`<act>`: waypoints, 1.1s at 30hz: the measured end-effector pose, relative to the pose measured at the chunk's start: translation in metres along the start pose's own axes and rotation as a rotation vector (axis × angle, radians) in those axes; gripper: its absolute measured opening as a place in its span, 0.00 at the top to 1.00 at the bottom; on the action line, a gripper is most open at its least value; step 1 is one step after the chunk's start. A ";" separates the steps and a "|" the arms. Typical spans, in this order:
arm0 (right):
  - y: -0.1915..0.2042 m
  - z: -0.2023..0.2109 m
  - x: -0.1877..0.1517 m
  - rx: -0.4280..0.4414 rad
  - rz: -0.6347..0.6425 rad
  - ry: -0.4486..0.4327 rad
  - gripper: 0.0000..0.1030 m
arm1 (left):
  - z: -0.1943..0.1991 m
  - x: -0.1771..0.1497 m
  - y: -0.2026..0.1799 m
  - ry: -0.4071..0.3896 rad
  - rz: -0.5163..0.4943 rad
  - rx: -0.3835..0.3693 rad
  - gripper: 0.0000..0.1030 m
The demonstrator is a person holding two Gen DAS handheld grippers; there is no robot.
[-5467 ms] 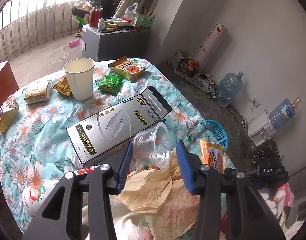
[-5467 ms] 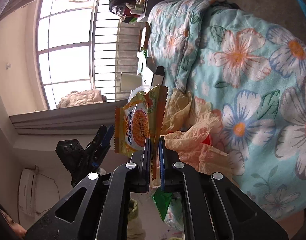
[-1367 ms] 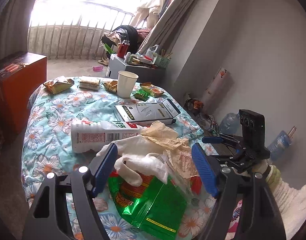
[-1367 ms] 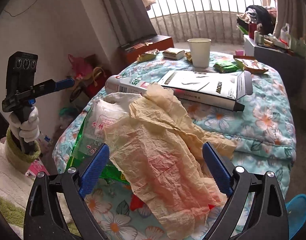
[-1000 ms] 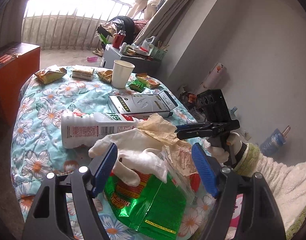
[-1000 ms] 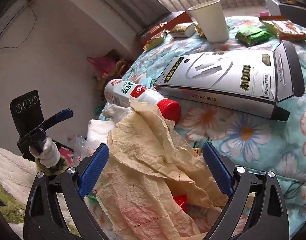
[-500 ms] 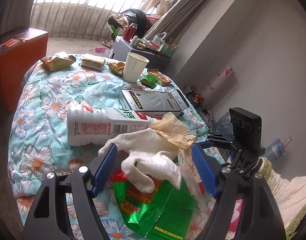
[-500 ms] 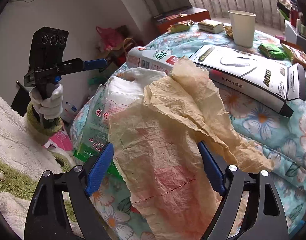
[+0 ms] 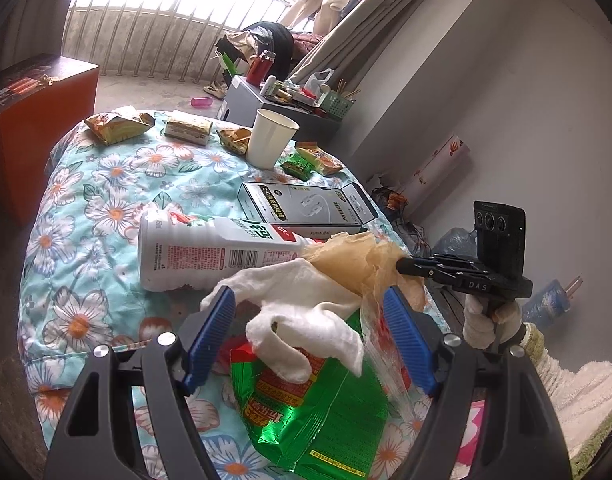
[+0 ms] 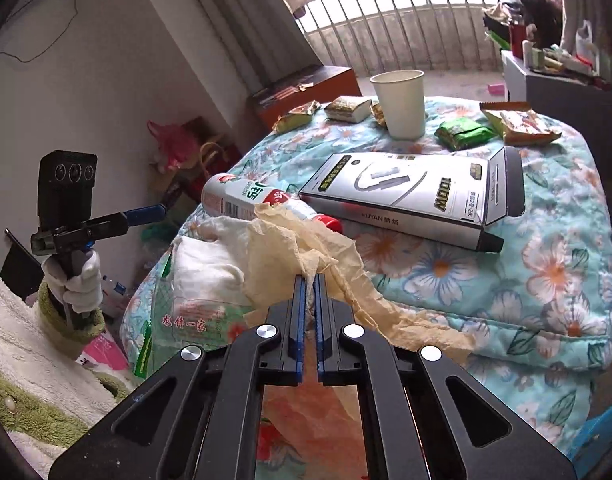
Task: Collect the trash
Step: 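Grasp the crumpled tan paper with the right tool and lift it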
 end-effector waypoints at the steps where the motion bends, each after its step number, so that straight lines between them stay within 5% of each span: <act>1: -0.003 0.002 0.005 -0.024 0.004 -0.017 0.97 | 0.001 0.000 -0.001 -0.001 -0.001 -0.002 0.28; 6: -0.027 0.001 0.026 -0.133 -0.011 -0.096 0.93 | 0.005 -0.001 -0.002 -0.010 -0.002 -0.008 0.28; 8: -0.039 -0.007 0.030 -0.142 -0.033 -0.102 0.77 | 0.005 -0.002 -0.003 -0.008 0.001 -0.008 0.28; 10: -0.043 -0.018 0.027 -0.084 -0.068 -0.078 0.57 | 0.005 -0.003 -0.004 -0.003 0.003 -0.014 0.28; 14: -0.045 -0.029 0.015 0.031 -0.135 -0.027 0.47 | 0.006 -0.006 -0.008 0.001 -0.002 -0.025 0.28; 20: -0.030 -0.017 0.011 0.081 -0.127 -0.024 0.32 | 0.005 -0.009 -0.007 0.009 0.006 -0.030 0.28; 28: -0.017 -0.053 0.018 -0.057 -0.027 0.074 0.34 | 0.005 -0.011 -0.011 0.007 -0.005 -0.031 0.28; 30: -0.020 -0.063 0.018 -0.081 -0.028 0.099 0.46 | 0.007 -0.011 -0.014 0.001 -0.014 -0.028 0.28; 33: -0.023 -0.069 0.014 -0.102 -0.047 0.112 0.79 | 0.010 -0.011 -0.019 -0.006 -0.023 -0.030 0.28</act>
Point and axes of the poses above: each gripper's, at about its wrist camera, not at the fingertips, and z roughly against the way its jaws point, y to its left, x to its top, the point moved 7 cm from there along -z, roughly the way its jaws point, and after that the axes turned 15 degrees about x, right-handed, at the moved point
